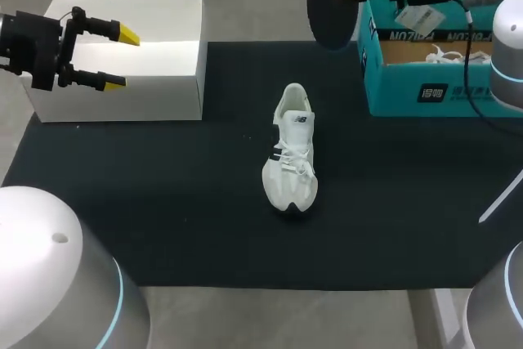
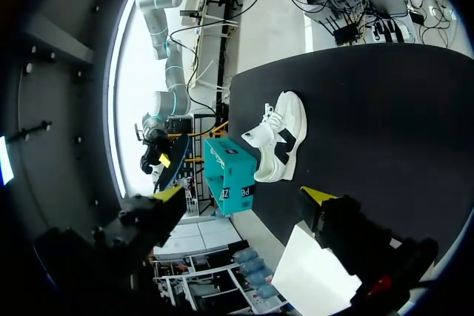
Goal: Take the shoe out of the shoebox, open the shoe tongue, remove and reinsert the insole, then place the shoe into the shoebox
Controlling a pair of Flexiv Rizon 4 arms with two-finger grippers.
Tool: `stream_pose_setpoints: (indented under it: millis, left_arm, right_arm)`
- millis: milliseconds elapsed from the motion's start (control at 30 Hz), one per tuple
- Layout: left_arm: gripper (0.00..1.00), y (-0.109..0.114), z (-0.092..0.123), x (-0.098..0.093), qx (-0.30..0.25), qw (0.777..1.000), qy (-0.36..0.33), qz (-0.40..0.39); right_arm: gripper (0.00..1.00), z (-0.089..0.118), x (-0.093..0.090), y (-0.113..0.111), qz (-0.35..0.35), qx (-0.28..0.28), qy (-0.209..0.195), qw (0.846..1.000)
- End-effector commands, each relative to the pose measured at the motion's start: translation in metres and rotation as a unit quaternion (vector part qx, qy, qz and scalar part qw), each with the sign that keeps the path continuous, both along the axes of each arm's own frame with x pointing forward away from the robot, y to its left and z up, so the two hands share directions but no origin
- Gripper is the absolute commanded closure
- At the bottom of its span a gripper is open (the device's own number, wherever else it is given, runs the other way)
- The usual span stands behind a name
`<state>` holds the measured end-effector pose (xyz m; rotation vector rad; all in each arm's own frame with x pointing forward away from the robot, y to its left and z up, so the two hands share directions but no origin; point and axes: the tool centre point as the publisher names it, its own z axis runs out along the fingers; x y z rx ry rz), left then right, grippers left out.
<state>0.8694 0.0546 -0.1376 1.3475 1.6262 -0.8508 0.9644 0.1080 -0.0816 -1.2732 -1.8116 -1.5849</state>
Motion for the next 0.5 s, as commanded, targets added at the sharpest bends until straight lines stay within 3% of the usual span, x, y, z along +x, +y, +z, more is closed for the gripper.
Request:
stream_pose_setpoints:
  millis: [33, 167, 500]
  left_arm:
    - [0.00, 0.000, 0.000, 0.000, 0.001, 1.000, 0.000, 0.000]
    - [0.00, 0.000, 0.000, 0.000, 0.001, 1.000, 0.000, 0.000]
    - [0.00, 0.000, 0.000, 0.000, 0.001, 1.000, 0.000, 0.000]
  right_arm:
    - [1.00, -0.014, -0.004, 0.008, -0.026, 0.017, -0.044, 0.999]
    - [1.00, -0.021, -0.002, 0.005, -0.034, 0.013, -0.073, 0.997]
    - [1.00, -0.044, 0.006, 0.009, -0.006, -0.005, -0.051, 0.999]
